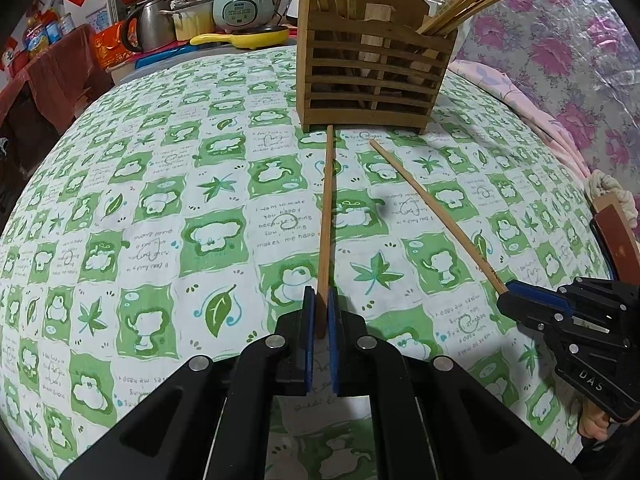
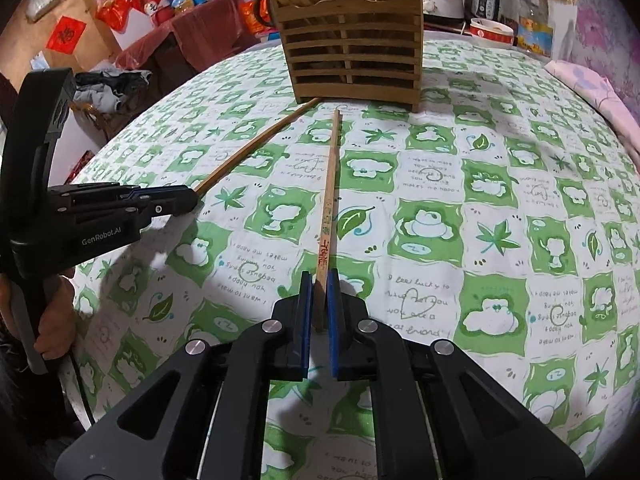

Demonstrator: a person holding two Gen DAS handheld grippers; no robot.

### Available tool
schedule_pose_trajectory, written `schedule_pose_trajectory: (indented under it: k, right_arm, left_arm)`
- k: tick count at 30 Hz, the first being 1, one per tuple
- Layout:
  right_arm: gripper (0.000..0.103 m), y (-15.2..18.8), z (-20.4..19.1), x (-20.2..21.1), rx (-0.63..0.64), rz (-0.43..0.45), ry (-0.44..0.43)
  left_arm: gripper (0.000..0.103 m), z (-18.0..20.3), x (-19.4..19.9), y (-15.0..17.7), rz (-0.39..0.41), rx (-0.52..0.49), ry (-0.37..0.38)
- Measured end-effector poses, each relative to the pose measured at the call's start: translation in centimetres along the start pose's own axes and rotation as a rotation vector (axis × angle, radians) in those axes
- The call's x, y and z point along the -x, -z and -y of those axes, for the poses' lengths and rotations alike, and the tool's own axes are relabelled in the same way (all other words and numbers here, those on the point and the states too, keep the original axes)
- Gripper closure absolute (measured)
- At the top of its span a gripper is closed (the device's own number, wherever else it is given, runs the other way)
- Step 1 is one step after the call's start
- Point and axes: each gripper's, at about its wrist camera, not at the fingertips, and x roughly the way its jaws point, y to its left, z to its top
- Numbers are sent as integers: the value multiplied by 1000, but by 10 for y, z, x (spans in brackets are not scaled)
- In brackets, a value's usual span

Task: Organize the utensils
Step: 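Close the left gripper on a chopstick while the right gripper grasps another, then lift both held chopsticks toward the wooden holder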

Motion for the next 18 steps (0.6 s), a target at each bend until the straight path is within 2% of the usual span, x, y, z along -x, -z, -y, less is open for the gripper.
schedule_pose_trajectory:
  k: [8, 18]
  right_arm:
    - [95, 0, 1, 1, -8, 5, -6]
    - [96, 1, 11, 20, -50, 107, 4]
  left_arm:
    - [97, 1, 3, 0, 16, -6, -1]
    - [97, -2, 16, 2, 74, 16, -12]
